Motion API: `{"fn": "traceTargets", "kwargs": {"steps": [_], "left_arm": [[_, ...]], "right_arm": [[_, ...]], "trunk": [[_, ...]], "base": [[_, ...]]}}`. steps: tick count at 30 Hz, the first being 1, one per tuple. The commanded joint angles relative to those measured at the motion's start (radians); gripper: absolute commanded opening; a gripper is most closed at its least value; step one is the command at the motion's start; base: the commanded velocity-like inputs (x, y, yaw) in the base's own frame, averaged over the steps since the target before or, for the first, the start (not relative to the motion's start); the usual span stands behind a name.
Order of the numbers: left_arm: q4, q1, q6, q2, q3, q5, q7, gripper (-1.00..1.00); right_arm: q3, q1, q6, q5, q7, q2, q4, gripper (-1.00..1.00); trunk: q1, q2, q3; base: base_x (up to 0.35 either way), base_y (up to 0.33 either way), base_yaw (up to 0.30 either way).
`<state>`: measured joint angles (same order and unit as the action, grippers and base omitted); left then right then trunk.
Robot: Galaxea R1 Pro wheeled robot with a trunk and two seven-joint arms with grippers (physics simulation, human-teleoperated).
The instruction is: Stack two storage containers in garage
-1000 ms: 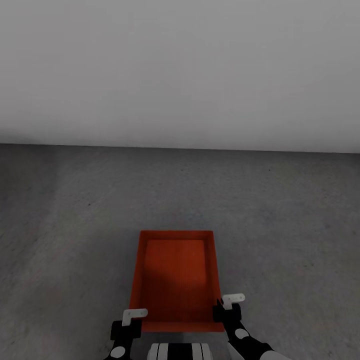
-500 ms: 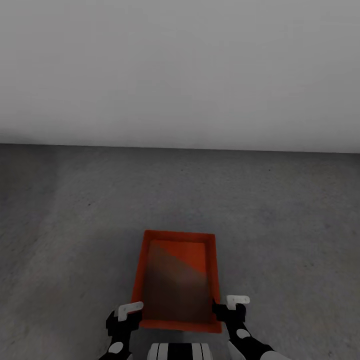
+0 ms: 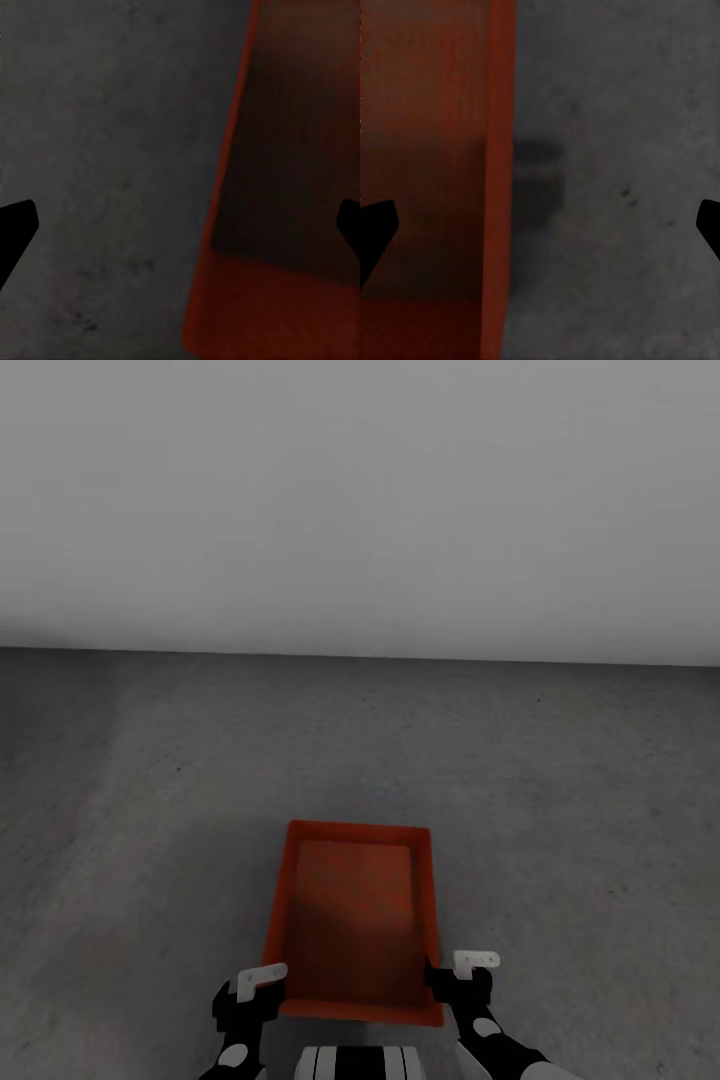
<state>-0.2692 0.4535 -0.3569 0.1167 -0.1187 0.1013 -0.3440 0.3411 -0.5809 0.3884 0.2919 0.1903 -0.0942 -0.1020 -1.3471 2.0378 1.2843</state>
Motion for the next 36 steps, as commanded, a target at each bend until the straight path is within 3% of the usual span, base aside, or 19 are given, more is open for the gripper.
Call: {"fn": "traceTargets", "kwargs": {"steps": [1,10,36], "left_arm": [[0.001,0.001,-0.004,0.0,-0.009,0.011,-0.005,1.0],[0.001,0.001,-0.004,0.001,-0.008,0.012,-0.007,1.0],[0.001,0.001,-0.004,0.0,-0.009,0.0,-0.007,1.0]], "right_arm": [[0.009,-0.001,0.003,0.007,0.005,0.0,0.001,1.0],[0.009,-0.001,0.003,0.007,0.005,0.0,0.001,1.0],[0.009,-0.001,0.003,0.006,0.007,-0.001,0.001,1.0]], "trunk": [[0.0,0.0,0.001],[0.0,0.0,0.001],[0.1,-0.182,-0.081]], "base": [[0.0,0.0,0.0],[0.0,0.0,0.0],[0.0,0.0,0.0]]}}
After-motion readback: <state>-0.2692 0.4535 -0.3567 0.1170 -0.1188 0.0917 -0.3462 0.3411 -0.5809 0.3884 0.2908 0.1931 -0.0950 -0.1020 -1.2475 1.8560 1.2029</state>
